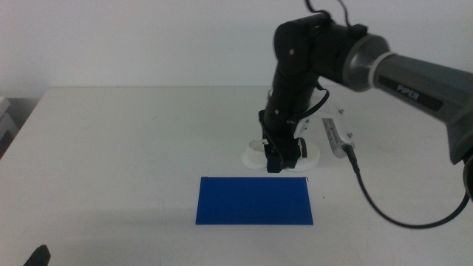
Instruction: Use one arm to grab the shoe from the table and place it on the mat.
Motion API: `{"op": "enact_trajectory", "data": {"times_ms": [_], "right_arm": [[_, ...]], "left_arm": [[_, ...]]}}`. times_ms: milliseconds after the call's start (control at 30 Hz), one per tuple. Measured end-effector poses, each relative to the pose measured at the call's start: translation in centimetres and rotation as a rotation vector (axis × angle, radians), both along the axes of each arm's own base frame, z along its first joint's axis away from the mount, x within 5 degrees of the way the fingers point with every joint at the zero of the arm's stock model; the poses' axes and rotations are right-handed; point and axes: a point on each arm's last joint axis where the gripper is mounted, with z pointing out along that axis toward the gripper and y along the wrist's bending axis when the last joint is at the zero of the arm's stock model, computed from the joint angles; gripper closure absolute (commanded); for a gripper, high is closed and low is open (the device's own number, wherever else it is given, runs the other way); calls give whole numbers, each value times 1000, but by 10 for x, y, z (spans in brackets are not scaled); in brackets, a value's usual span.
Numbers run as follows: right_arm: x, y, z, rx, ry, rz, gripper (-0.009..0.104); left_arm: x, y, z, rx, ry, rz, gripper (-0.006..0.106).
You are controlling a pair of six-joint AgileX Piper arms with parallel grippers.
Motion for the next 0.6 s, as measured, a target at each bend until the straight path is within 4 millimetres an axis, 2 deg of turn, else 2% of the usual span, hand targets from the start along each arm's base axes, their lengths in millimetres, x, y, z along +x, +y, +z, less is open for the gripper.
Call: {"op": "enact_trajectory", "data": {"times_ms": [167, 600], "right_arm": [[-7, 11, 0, -137, -96, 358, 99], [-3, 3, 1, -457, -221, 1468, 99]], "left_arm": [[0, 0, 0, 0, 0, 0, 7], [0, 0, 0, 0, 0, 0, 7]]}}
